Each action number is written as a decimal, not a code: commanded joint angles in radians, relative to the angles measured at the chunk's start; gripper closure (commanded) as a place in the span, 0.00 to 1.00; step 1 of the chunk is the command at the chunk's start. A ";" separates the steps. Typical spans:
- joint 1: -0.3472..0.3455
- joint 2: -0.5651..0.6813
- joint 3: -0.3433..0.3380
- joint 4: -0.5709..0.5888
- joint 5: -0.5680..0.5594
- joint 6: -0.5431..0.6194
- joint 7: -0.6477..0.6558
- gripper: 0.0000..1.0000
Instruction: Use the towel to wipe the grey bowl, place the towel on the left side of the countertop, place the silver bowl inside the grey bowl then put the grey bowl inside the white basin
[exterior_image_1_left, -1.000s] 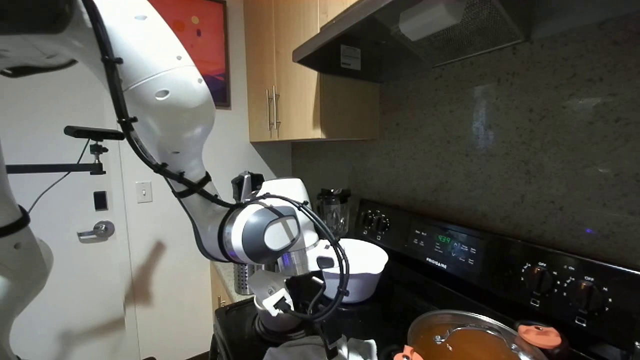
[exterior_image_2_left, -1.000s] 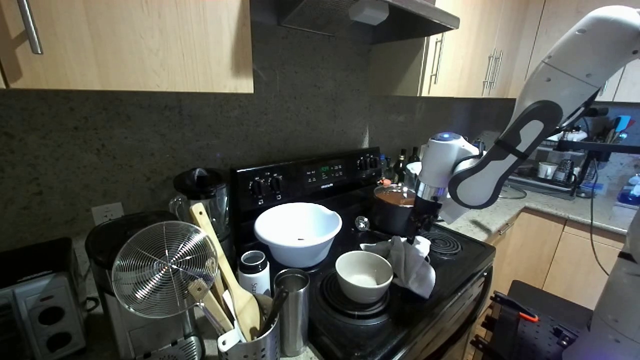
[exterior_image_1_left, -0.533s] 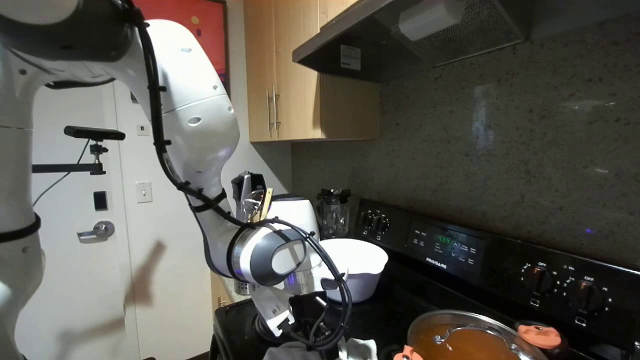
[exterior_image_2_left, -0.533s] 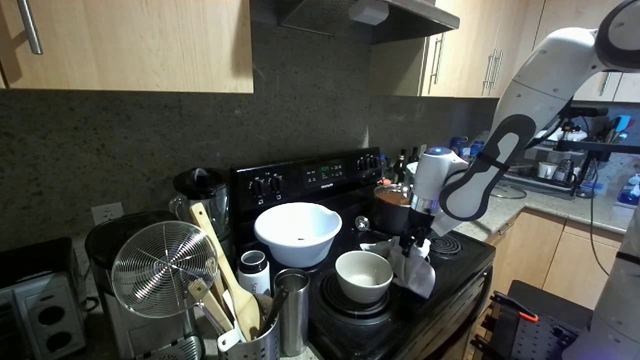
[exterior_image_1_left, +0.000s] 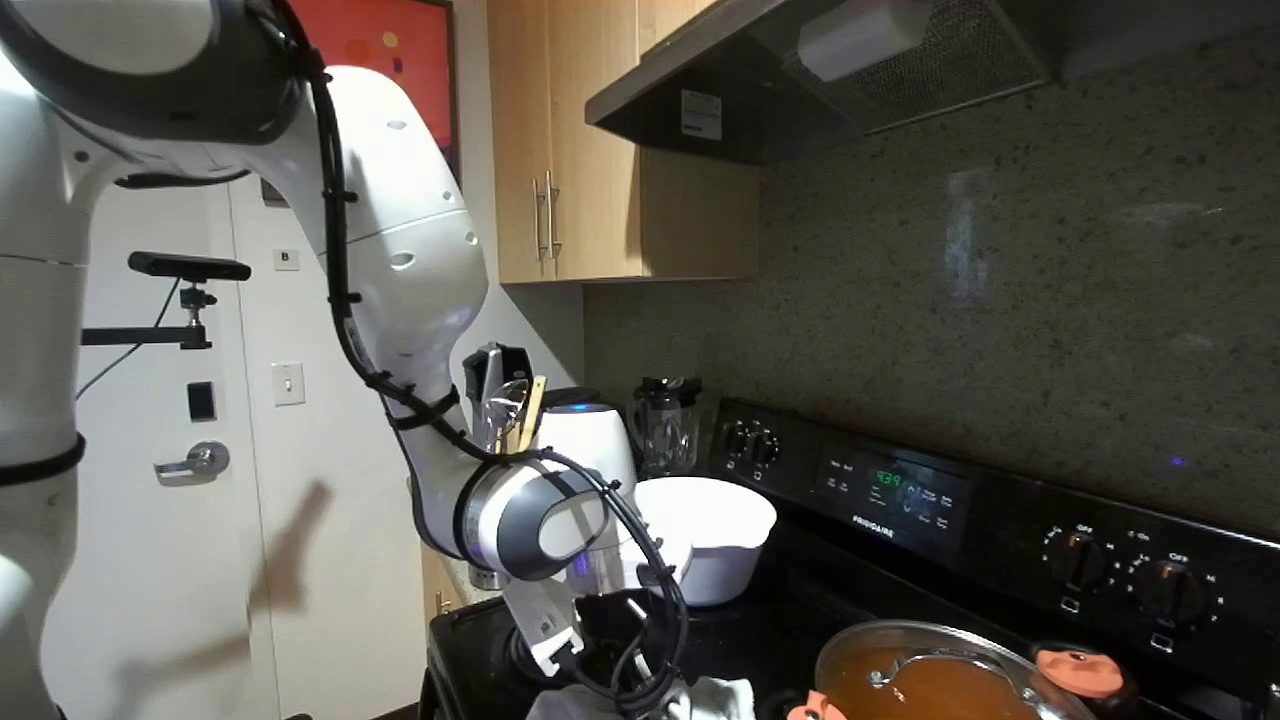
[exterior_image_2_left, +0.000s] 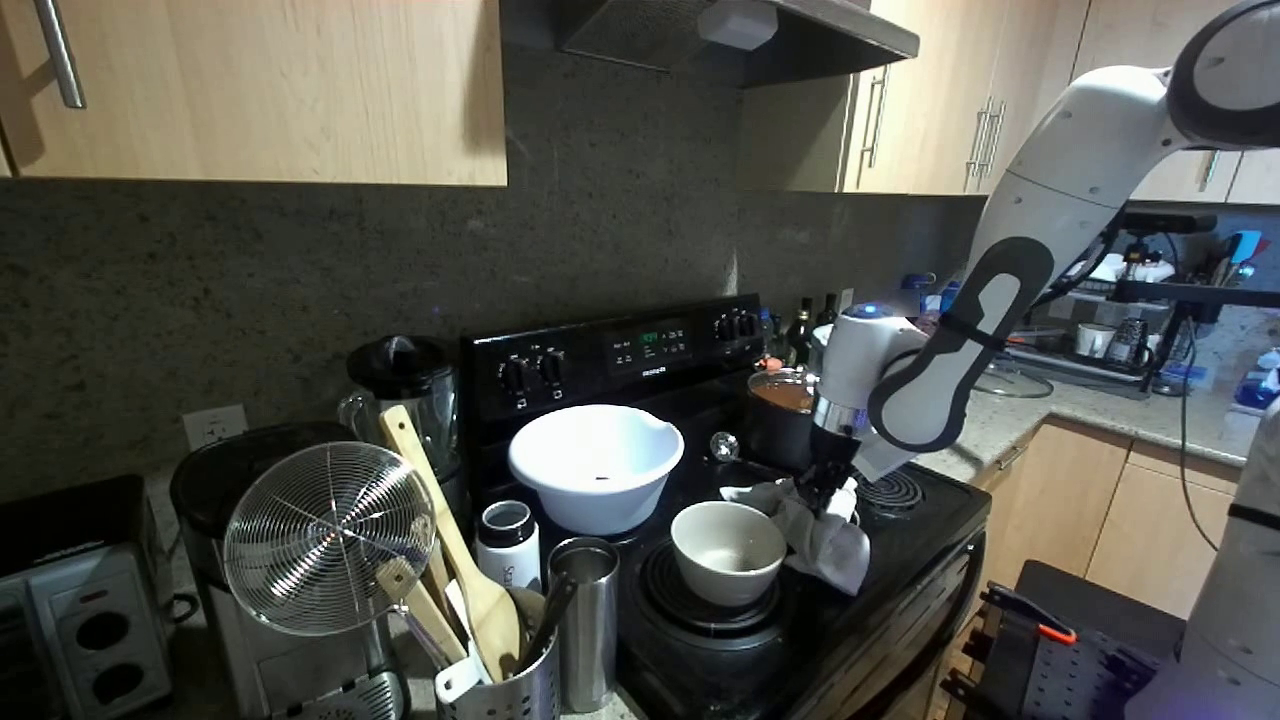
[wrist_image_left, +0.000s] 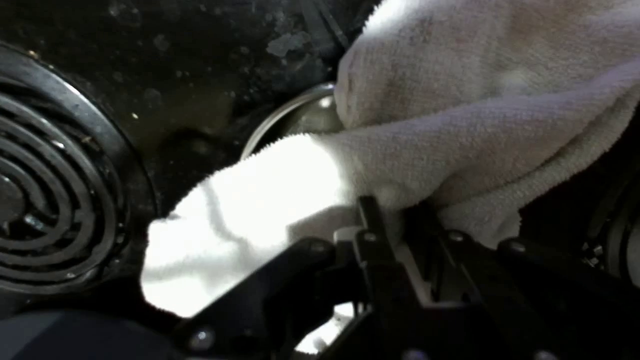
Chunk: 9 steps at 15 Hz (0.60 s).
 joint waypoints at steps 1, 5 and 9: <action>0.044 -0.005 -0.050 0.012 -0.006 -0.001 0.013 0.97; 0.054 -0.071 -0.067 0.029 0.002 -0.094 0.005 0.94; 0.046 -0.238 -0.023 0.058 -0.022 -0.282 0.009 0.94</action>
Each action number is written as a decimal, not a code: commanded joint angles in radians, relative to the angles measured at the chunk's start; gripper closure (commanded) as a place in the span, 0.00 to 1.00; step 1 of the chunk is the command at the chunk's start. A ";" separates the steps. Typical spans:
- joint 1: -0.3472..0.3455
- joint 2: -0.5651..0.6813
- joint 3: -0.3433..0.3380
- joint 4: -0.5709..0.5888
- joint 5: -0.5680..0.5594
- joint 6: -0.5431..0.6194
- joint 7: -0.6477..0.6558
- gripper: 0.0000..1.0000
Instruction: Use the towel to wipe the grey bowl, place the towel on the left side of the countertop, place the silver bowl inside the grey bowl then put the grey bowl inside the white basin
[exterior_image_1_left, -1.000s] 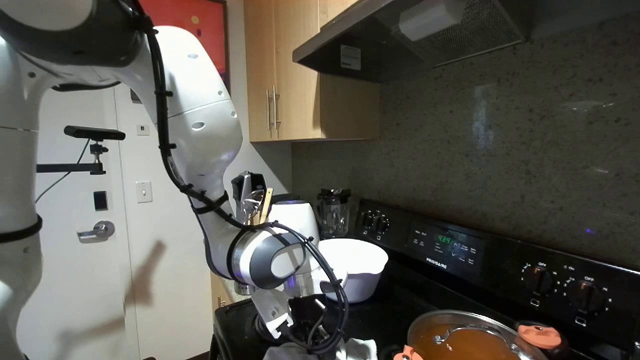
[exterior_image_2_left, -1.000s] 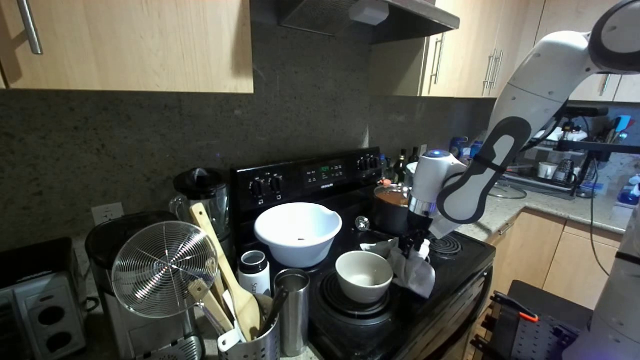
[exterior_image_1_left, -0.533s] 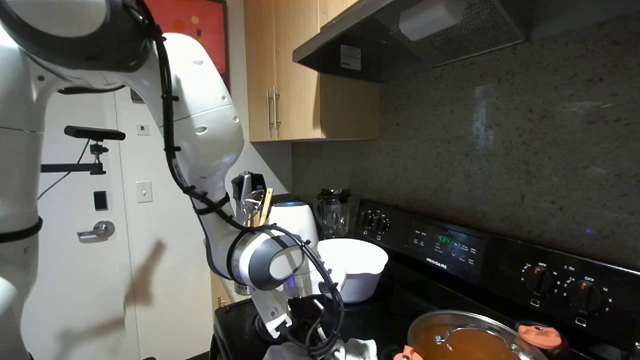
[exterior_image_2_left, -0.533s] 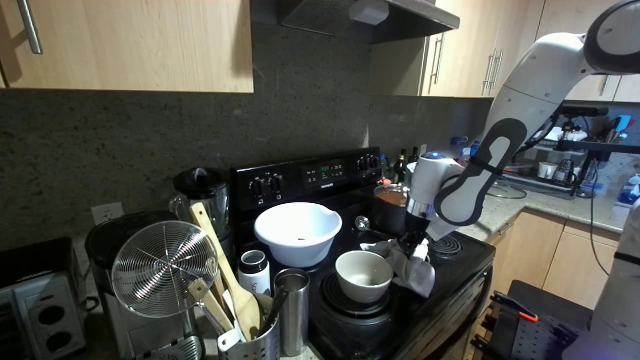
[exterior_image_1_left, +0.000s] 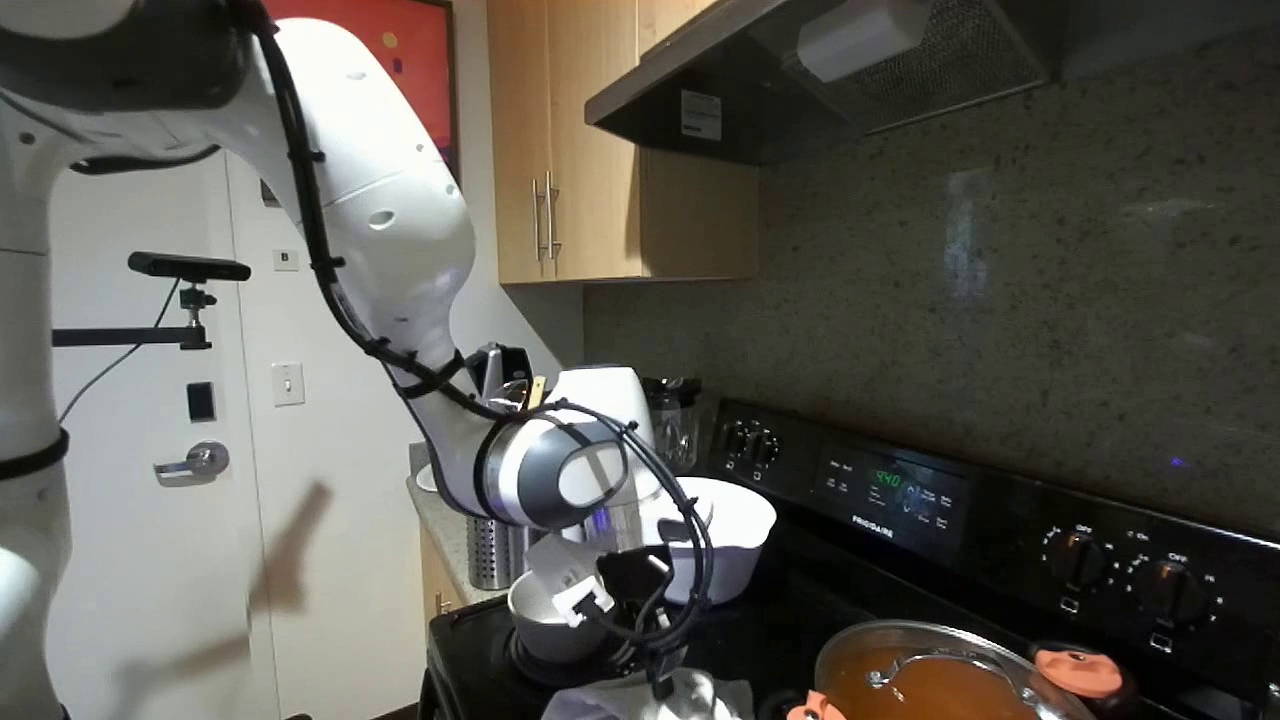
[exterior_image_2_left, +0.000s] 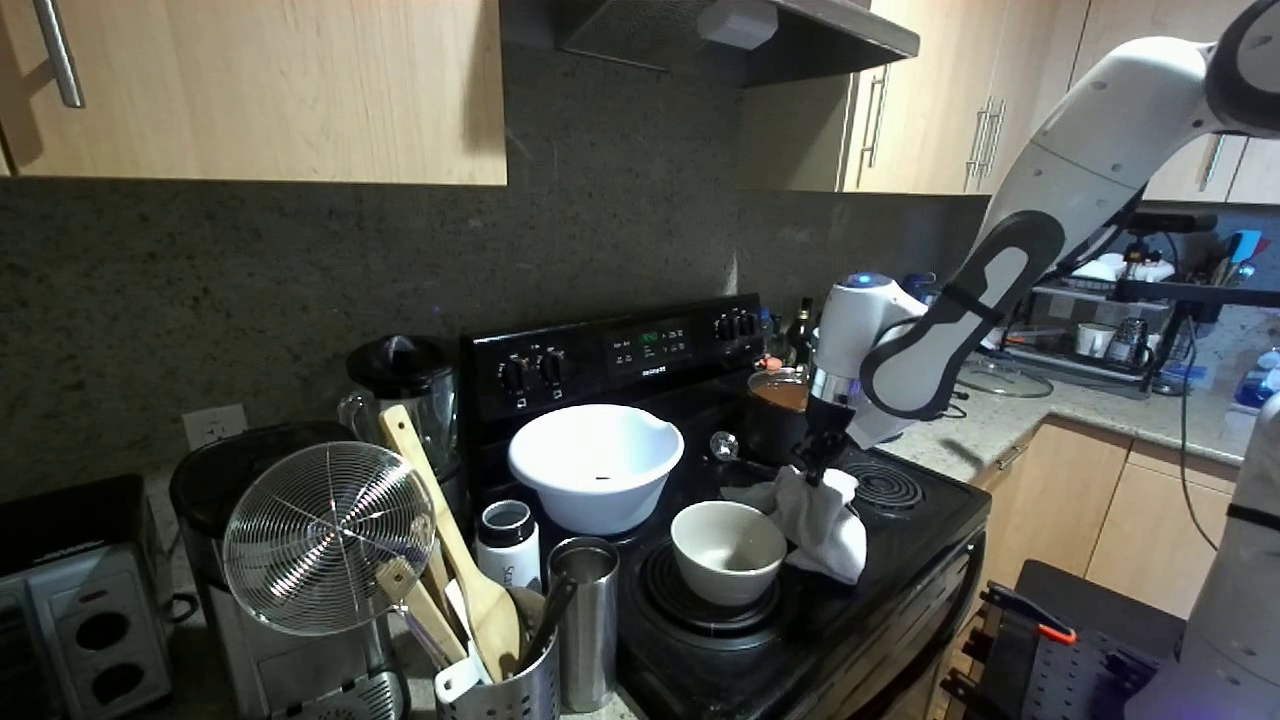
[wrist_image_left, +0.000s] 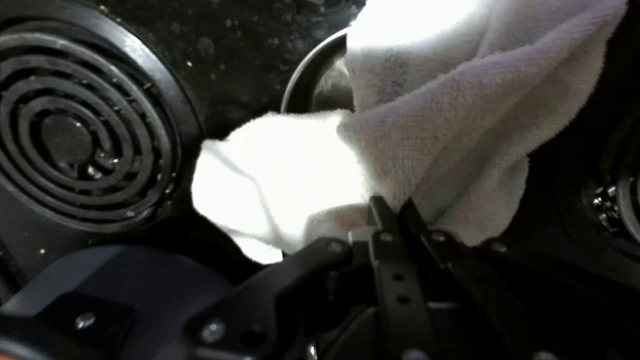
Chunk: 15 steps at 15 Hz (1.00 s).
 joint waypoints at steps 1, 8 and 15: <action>0.004 -0.207 0.060 0.010 0.002 -0.205 -0.010 0.95; 0.142 -0.472 0.209 0.078 0.386 -0.530 -0.341 0.94; 0.200 -0.455 0.301 0.041 0.437 -0.405 -0.370 0.94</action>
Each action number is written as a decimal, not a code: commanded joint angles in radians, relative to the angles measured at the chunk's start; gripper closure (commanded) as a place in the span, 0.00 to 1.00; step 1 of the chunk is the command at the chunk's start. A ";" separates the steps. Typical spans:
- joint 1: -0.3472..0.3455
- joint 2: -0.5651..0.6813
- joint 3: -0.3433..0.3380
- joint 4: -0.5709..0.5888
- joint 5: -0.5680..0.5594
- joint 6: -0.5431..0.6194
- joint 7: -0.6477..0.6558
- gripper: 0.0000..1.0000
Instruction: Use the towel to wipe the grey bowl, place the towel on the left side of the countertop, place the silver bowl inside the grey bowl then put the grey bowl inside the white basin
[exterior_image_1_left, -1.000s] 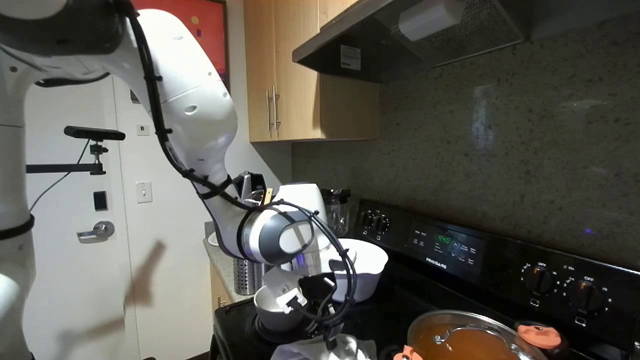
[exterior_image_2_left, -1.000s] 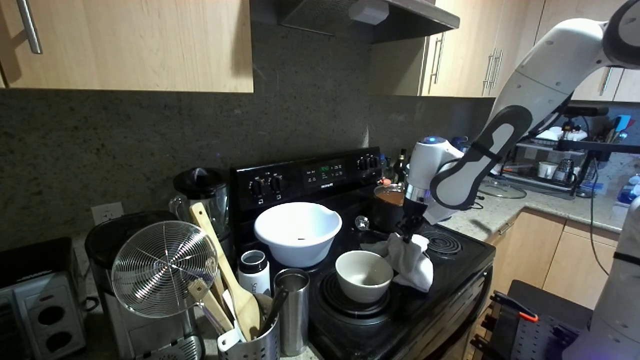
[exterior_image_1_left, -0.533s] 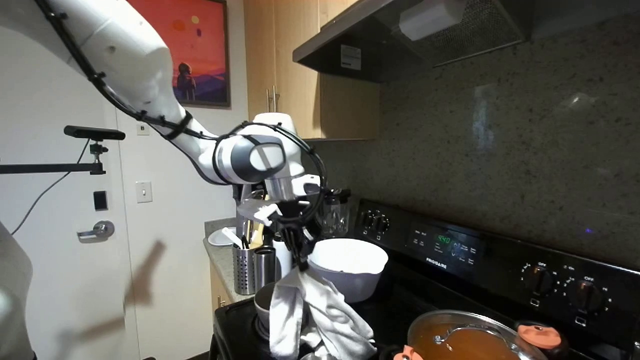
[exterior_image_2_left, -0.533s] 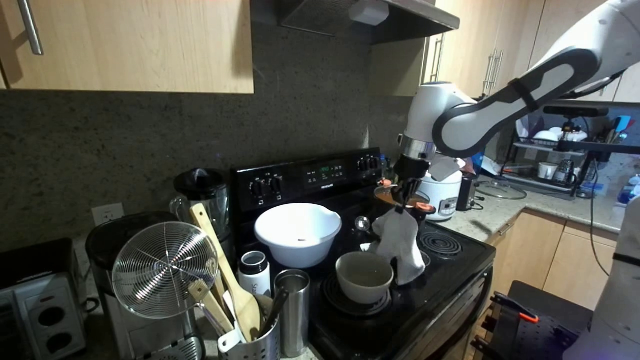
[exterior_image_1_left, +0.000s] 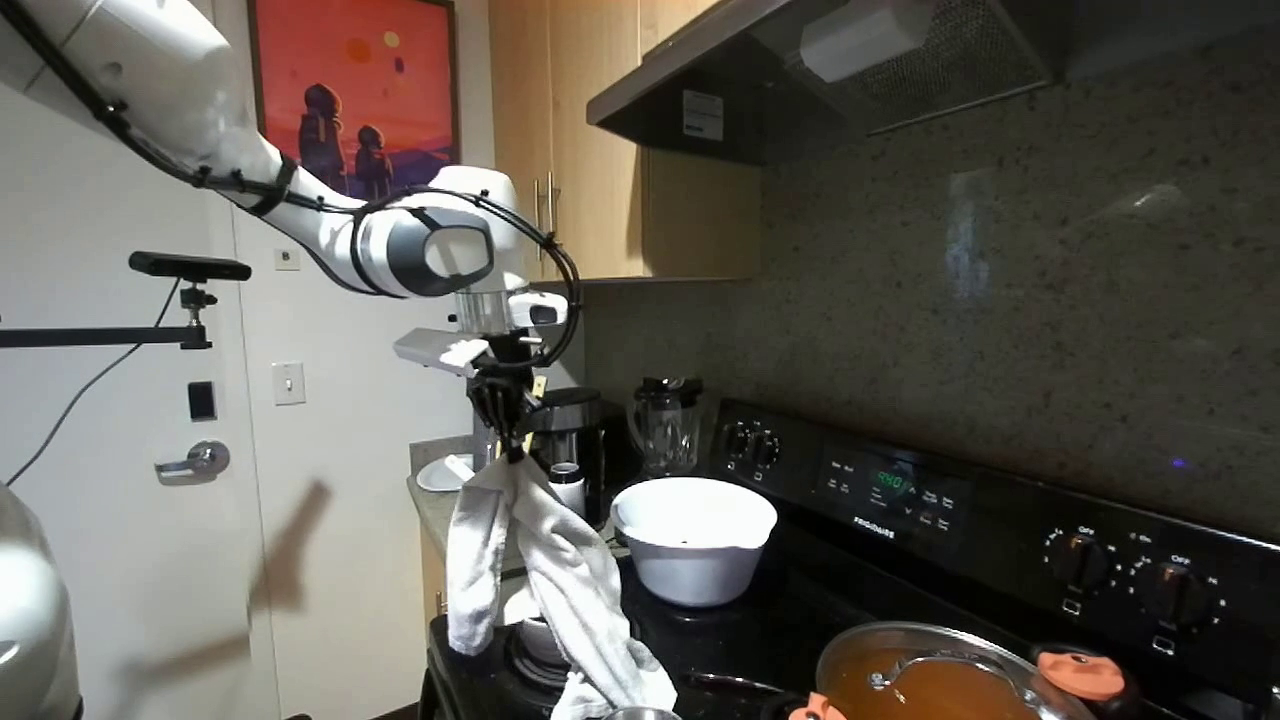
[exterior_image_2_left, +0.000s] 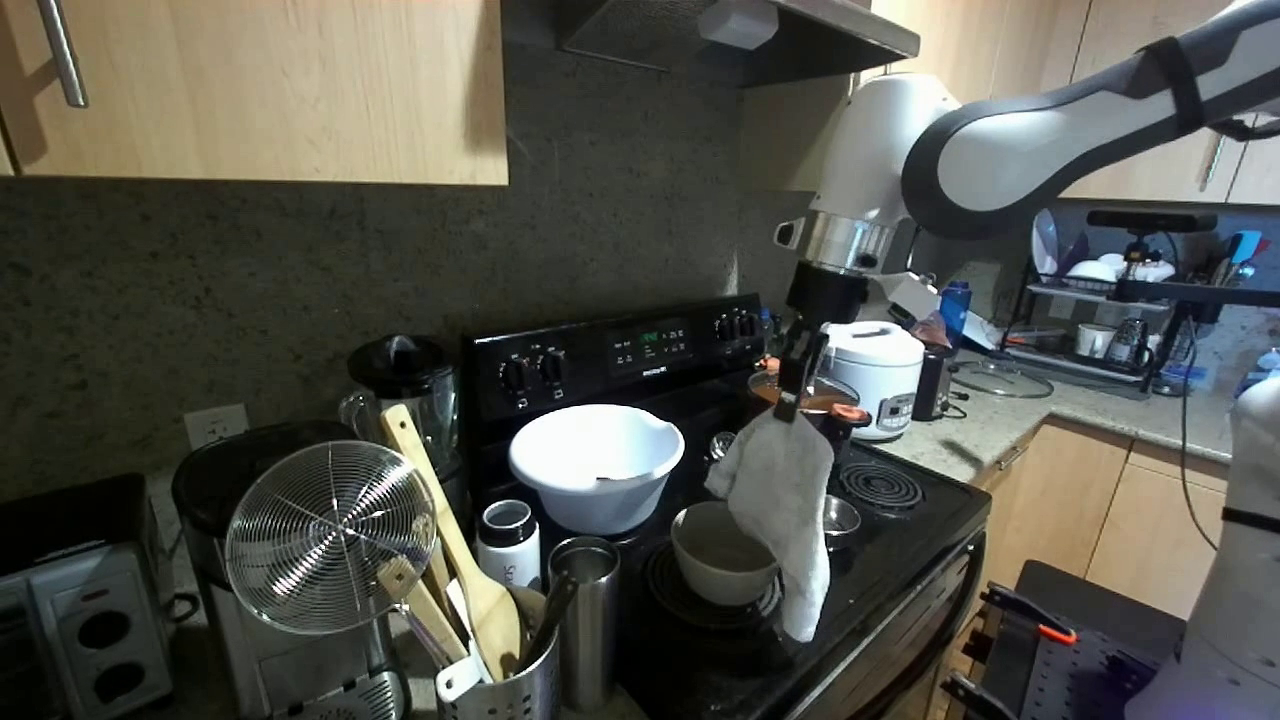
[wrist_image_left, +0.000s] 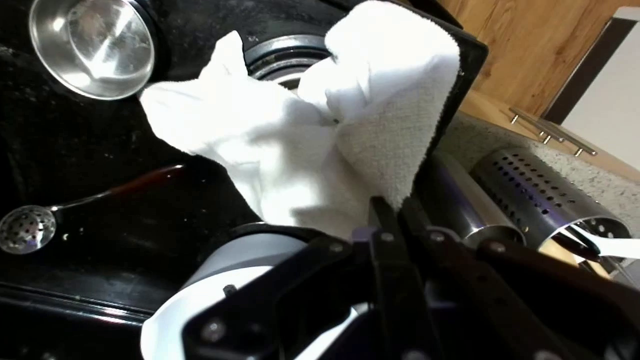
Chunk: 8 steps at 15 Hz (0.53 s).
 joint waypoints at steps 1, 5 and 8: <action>-0.013 0.052 0.044 -0.052 -0.021 0.171 -0.008 0.94; -0.038 0.161 0.076 -0.091 -0.109 0.397 0.015 0.94; -0.063 0.249 0.085 -0.106 -0.201 0.479 0.035 0.94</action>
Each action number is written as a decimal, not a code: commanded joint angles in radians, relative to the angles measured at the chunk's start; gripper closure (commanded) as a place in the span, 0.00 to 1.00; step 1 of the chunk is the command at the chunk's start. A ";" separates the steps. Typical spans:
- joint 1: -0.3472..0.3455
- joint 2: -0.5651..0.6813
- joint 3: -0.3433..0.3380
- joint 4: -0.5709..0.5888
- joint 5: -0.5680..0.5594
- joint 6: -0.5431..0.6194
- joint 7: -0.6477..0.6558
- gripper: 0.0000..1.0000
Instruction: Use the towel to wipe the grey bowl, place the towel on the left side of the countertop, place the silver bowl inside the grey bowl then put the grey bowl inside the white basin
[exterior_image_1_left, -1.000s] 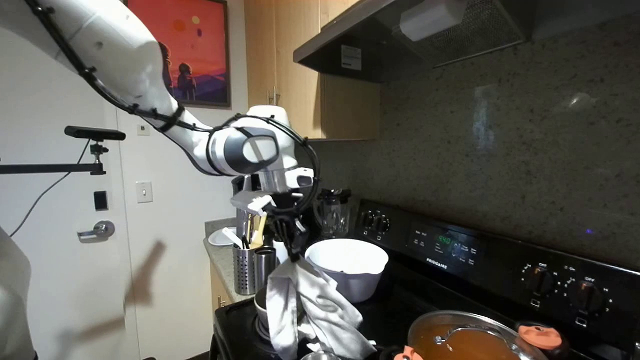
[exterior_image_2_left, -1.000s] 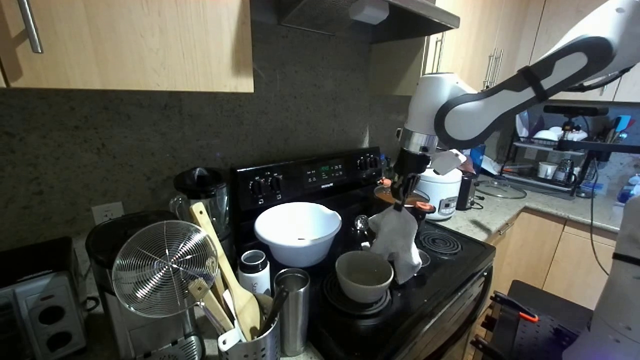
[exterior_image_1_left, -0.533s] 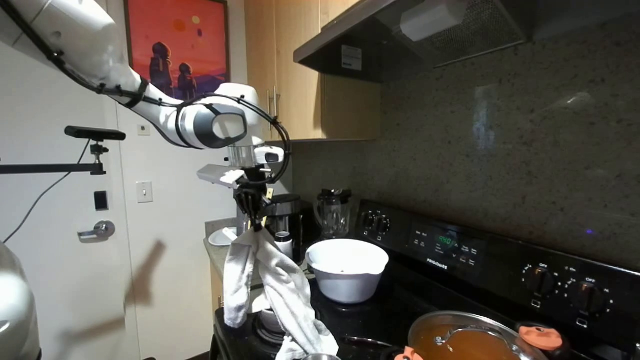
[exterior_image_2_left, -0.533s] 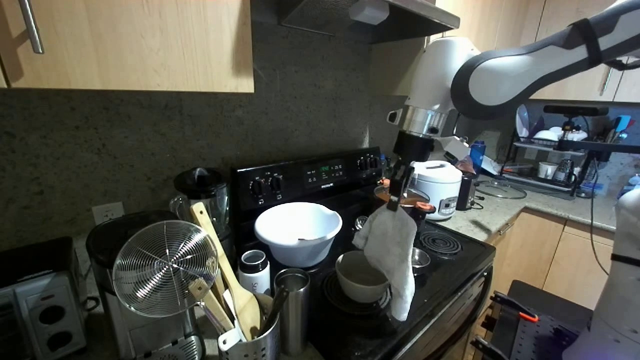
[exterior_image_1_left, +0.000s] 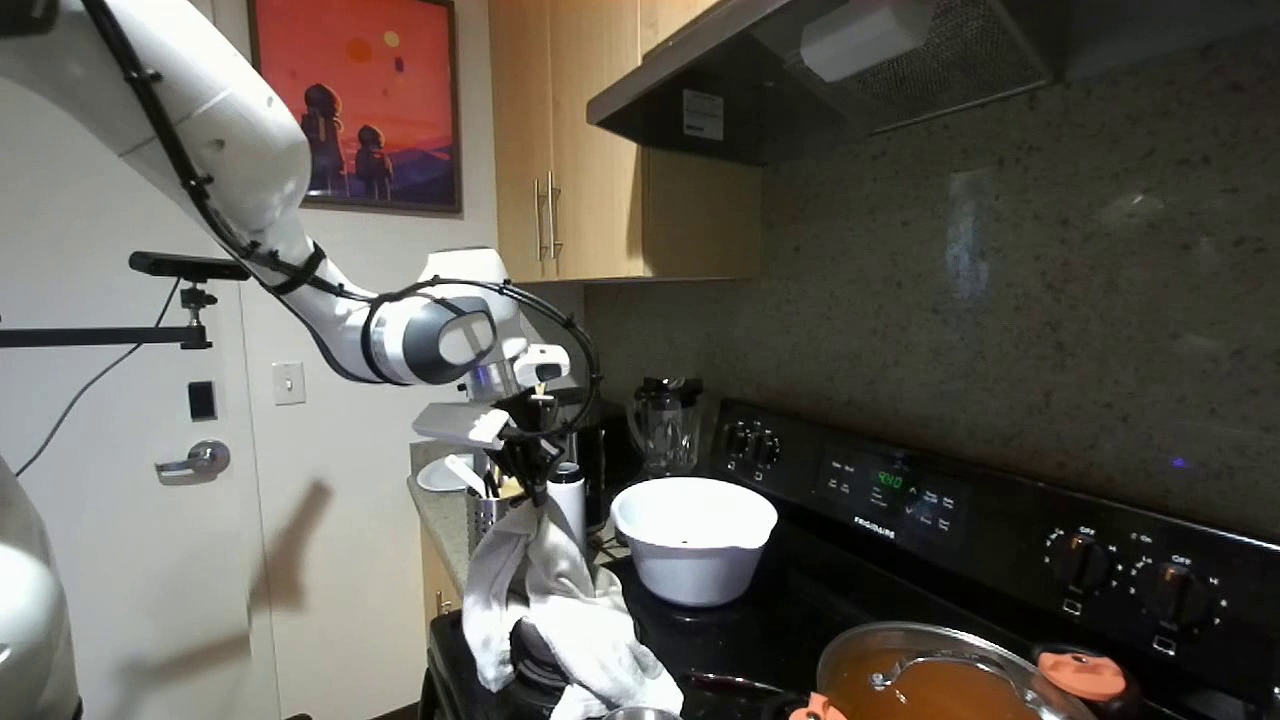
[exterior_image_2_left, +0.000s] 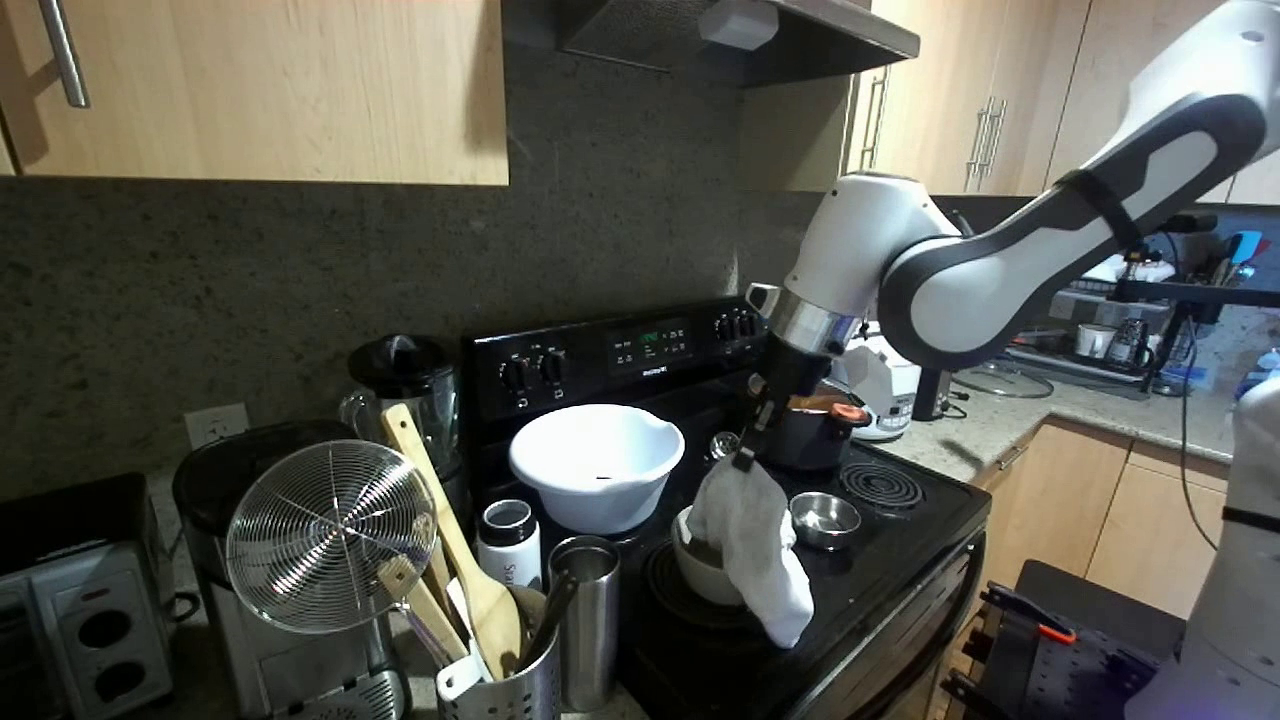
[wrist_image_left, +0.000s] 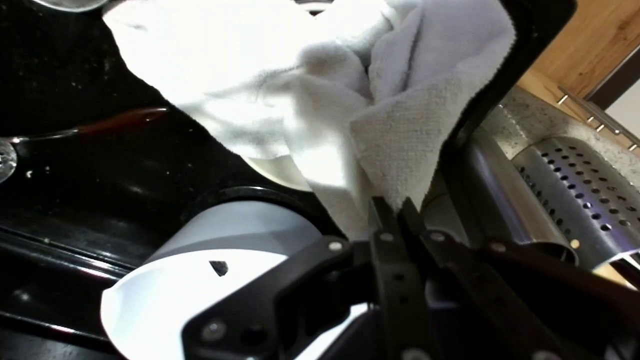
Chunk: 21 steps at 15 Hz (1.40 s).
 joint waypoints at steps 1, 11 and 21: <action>-0.054 0.100 0.031 -0.012 -0.124 0.093 0.047 0.94; -0.073 0.304 -0.007 0.010 -0.580 0.227 0.373 0.94; -0.030 0.366 -0.060 0.095 -0.992 0.120 0.752 0.95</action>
